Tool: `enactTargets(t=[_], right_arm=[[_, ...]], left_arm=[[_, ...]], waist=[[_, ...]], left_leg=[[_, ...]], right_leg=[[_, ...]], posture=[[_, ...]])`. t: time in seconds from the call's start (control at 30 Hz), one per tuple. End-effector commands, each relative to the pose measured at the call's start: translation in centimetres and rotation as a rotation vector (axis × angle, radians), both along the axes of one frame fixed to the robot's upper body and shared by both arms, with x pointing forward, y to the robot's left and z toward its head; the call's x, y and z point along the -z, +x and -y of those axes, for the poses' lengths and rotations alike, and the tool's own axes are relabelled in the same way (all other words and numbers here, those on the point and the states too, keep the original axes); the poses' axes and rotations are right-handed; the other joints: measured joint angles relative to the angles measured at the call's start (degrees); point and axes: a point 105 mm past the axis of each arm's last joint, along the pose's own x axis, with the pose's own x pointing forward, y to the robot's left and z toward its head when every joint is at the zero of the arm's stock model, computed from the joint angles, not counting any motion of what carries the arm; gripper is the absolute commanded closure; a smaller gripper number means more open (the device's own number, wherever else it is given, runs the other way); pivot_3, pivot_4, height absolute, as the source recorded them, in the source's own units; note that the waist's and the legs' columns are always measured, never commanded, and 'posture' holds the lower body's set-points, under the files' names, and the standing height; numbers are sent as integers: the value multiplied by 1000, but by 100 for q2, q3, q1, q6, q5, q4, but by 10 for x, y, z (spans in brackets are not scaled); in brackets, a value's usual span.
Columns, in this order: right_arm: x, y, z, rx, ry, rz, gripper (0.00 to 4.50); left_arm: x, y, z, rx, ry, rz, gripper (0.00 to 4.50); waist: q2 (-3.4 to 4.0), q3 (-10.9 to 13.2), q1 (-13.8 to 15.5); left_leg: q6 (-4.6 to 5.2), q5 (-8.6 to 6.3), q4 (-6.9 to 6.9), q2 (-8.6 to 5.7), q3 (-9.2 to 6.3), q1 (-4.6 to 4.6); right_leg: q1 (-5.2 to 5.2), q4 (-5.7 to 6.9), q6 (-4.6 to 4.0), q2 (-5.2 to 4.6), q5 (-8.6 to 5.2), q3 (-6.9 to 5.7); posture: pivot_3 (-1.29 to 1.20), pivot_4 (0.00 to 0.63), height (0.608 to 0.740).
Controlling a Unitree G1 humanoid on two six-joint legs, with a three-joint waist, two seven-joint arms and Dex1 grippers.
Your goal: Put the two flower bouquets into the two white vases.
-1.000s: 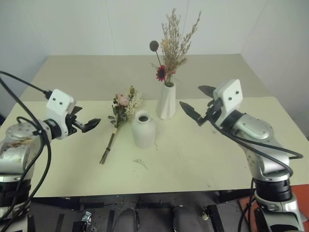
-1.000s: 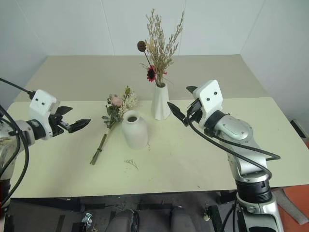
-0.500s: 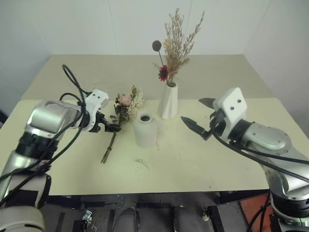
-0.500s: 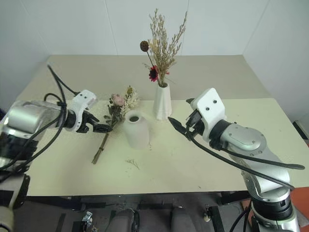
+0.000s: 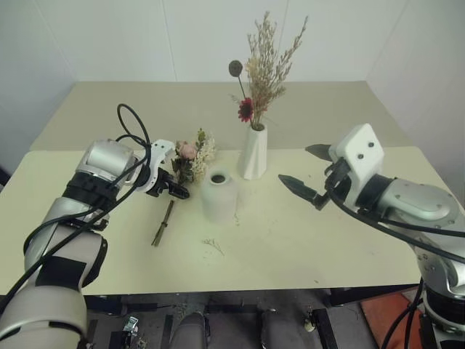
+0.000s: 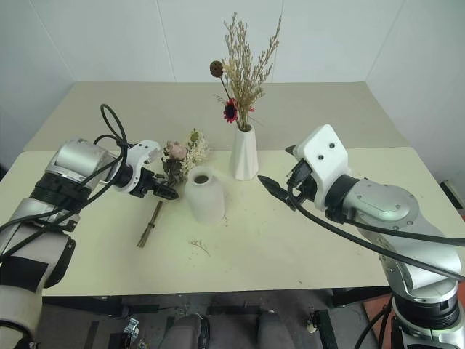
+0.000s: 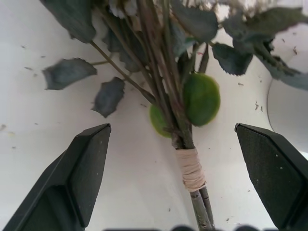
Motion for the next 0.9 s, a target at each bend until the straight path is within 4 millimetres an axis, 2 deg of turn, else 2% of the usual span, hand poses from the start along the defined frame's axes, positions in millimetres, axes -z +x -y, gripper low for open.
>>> enactTargets(t=[0.03,0.1,0.4,0.47,0.63,0.77,0.87,0.9], right_arm=[[-10,1,-2,3,8,38,0],[-12,3,-3,7,13,38,0],[-9,7,1,57,20,30,0],[-9,7,1,62,22,31,0],[-9,8,3,79,18,32,0],[-9,7,7,92,8,42,0],[-9,4,12,102,6,54,0],[-10,2,15,110,12,65,0]], left_arm=[[-12,4,6,35,5,20,393],[-12,2,7,52,9,10,872],[-2,-1,13,62,3,-33,3840],[-3,0,13,59,6,-26,4352],[-12,10,9,-13,-20,39,4387],[-29,29,-16,-174,-7,212,4387],[-57,39,-36,-306,-67,365,4387],[-81,45,-42,-352,-148,520,4387]], waist=[[0,0,1],[0,0,0],[0,0,1],[0,0,1],[0,0,2],[-1,0,1],[-1,0,1],[-2,0,2]], left_leg=[[0,0,0,0,0,0],[0,0,0,0,0,-2],[0,0,0,0,0,-2],[0,0,0,0,0,-2],[0,0,1,0,0,0],[1,0,3,0,-2,-1],[1,0,3,0,-2,-3],[1,0,2,0,-2,-3]], right_leg=[[0,0,0,0,0,0],[-2,0,0,0,0,0],[-2,1,0,0,0,0],[-2,1,0,0,0,0],[-2,4,0,0,0,1],[-2,4,0,-1,0,0],[-3,3,0,-2,1,0],[-4,4,0,-3,1,0]], posture=[[0,150,740],[0,150,740],[0,150,740],[0,150,740],[0,150,740],[0,150,740],[0,150,740],[0,150,740]])
